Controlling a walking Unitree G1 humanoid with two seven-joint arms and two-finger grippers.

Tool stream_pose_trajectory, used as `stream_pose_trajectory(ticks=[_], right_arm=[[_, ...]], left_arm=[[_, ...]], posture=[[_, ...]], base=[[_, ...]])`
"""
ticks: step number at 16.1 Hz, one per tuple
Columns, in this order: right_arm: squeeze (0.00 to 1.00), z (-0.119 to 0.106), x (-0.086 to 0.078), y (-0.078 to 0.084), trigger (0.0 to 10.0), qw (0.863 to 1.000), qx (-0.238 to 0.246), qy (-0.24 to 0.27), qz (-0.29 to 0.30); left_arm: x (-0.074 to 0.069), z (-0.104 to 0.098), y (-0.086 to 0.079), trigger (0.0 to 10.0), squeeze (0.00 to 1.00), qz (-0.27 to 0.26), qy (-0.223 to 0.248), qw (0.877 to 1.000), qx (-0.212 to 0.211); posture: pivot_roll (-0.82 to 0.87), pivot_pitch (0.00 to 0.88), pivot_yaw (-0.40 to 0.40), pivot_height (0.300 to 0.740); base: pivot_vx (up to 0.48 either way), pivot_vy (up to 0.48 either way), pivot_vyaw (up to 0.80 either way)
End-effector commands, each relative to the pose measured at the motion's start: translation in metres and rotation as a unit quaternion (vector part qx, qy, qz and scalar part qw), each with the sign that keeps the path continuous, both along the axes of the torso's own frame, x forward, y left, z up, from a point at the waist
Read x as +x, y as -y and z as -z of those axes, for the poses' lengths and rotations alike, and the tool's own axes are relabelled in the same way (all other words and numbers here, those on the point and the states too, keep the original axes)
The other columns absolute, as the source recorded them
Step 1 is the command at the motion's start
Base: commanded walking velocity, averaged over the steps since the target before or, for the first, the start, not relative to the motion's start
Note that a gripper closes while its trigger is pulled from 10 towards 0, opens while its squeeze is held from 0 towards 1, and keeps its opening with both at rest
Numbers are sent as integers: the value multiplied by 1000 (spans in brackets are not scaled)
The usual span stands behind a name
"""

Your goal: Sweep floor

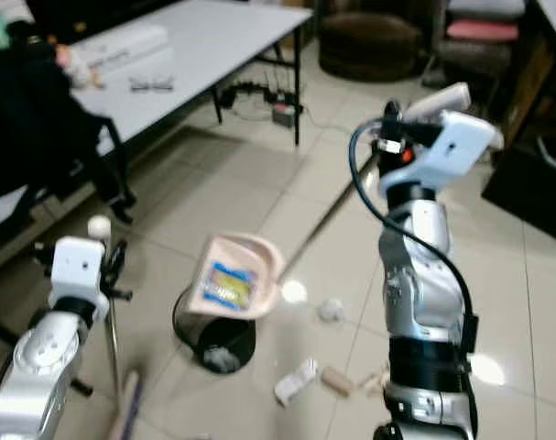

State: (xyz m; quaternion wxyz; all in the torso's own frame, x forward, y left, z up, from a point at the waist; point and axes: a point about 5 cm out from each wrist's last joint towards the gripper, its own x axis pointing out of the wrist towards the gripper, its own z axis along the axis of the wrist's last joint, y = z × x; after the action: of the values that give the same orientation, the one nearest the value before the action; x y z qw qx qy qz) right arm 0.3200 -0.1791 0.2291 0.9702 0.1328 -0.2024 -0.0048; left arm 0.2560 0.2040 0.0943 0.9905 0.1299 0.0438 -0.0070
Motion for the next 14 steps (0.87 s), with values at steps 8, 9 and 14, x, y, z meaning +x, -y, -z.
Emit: stream_pose_trajectory(ticks=[8, 9, 14], right_arm=[[0, -19, 6, -31, 10000, 993, -75, 69, -64], [0, -20, 5, -41, 10000, 988, -104, 81, -84], [0, -13, -1, -88, 10000, 962, -175, 129, -166]], left_arm=[[1, -2, 1, 10000, 0, 6, 7, 1000, 10], [1, -2, 2, 10000, 0, 7, 7, 1000, 10], [2, -2, 3, 10000, 0, 12, 7, 1000, 10]], posture=[[-65, 0, 56, 740], [-65, 0, 56, 740], [-62, 0, 57, 740]], base=[[0, 0, 0], [0, 0, 0], [0, 0, 0]])
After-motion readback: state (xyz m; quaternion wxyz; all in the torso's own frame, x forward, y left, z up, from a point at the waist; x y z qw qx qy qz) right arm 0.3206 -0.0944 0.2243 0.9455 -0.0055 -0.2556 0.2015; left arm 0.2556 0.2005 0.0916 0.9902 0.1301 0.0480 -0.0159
